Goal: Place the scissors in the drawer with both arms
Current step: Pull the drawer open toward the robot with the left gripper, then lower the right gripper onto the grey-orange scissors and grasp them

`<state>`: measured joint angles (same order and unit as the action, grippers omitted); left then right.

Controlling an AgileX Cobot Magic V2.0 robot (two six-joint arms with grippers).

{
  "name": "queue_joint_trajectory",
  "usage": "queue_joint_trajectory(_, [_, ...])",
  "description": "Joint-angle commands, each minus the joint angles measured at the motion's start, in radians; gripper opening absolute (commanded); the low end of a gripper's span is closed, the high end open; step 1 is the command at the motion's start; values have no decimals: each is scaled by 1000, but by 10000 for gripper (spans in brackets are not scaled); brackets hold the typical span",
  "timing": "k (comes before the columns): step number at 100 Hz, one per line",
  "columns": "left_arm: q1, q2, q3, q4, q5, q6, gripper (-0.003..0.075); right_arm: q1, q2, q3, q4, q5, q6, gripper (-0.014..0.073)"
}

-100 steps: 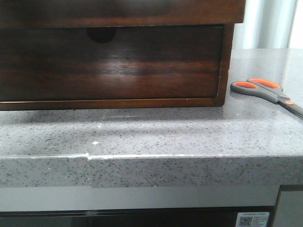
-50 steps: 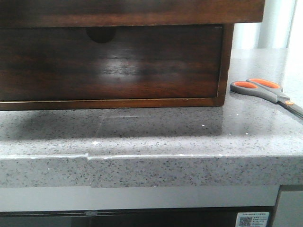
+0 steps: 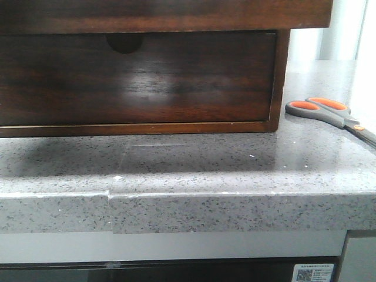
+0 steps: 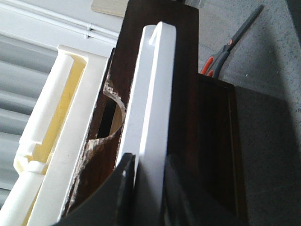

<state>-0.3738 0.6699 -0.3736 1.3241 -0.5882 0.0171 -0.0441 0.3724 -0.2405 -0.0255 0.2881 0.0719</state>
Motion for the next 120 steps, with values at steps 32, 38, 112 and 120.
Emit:
queue_joint_trajectory(32, [-9, -11, -42, -107, -198, -41, 308, 1, 15, -35, -2, -57, -8, -41])
queue_joint_trajectory(38, [-9, -19, -42, -150, -226, -41, 308, 1, 15, -35, -2, -65, -8, -41])
queue_joint_trajectory(112, [-9, -253, -55, -430, -141, -40, 308, 148, 550, -538, -74, 188, -8, 367])
queue_joint_trajectory(120, [-9, -253, -55, -430, -140, -40, 308, 173, 657, -641, -74, 280, -8, 367])
